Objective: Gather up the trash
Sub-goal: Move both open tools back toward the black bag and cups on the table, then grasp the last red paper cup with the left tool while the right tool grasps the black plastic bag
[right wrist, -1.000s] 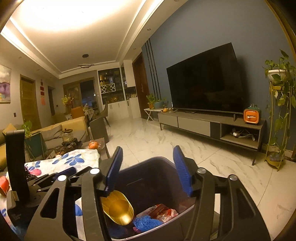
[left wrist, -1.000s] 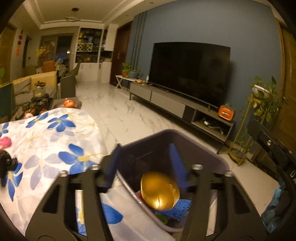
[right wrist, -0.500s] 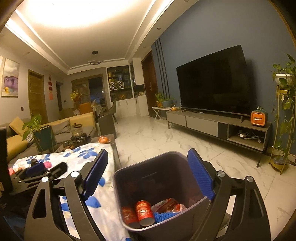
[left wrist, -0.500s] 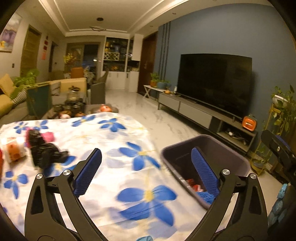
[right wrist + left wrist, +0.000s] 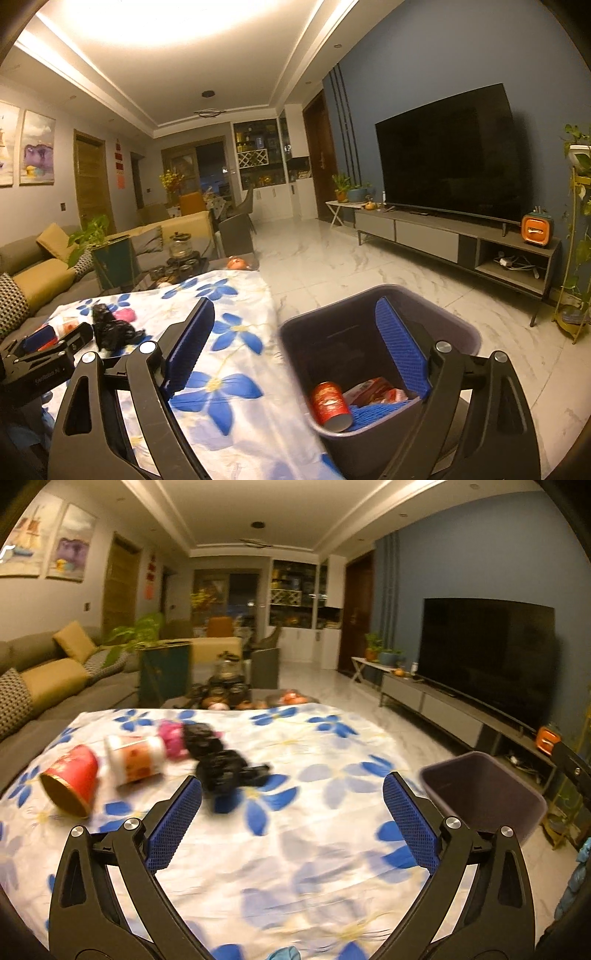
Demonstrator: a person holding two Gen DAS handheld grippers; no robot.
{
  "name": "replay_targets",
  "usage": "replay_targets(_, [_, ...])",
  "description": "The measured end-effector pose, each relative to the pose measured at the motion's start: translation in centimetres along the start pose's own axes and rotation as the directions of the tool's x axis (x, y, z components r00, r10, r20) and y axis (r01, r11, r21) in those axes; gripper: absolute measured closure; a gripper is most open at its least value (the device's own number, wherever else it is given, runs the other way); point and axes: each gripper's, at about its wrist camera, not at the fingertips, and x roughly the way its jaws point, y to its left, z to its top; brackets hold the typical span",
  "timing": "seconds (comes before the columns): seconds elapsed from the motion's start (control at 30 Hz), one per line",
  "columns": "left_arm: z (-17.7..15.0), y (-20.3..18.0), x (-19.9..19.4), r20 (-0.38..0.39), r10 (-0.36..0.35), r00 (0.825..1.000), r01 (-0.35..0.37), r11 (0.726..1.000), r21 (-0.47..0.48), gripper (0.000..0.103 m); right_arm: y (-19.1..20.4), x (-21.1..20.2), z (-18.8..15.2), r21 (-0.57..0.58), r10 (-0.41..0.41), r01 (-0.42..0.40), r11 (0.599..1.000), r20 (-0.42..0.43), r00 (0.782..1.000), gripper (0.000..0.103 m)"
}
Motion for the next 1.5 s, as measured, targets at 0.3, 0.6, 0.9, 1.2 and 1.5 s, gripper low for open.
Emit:
replay_targets(0.3, [0.0, 5.1, -1.6, 0.012, 0.1, 0.995, -0.099, 0.994, -0.048, 0.006, 3.8, 0.4, -0.8, -0.037, 0.058, -0.059, 0.998, -0.026, 0.998, 0.017])
replay_targets(0.6, [-0.4, 9.4, -2.7, 0.01, 0.168, 0.986, -0.166, 0.981, -0.096, 0.006, 8.3, 0.8, -2.0, -0.072, 0.116, -0.119, 0.99, -0.044, 0.992, 0.017])
replay_targets(0.9, [-1.0, 14.4, -3.1, 0.011, 0.253, 0.967, -0.248, 0.956, -0.156, 0.006, 13.3, 2.7, -3.5, -0.073, 0.185, -0.191, 0.979, -0.081, 0.979, 0.017])
replay_targets(1.2, [-1.6, 17.5, -1.5, -0.015, 0.284, 0.959, -0.282, 0.943, -0.174, 0.02, 18.9, 6.6, -5.1, -0.11, 0.23, -0.243, 0.964, -0.123, 0.965, 0.017])
replay_targets(1.5, [-1.1, 19.4, 1.6, -0.075, 0.247, 0.966, -0.257, 0.945, -0.204, 0.047, 22.0, 9.1, -5.8, -0.145, 0.238, -0.256, 0.956, -0.133, 0.962, 0.017])
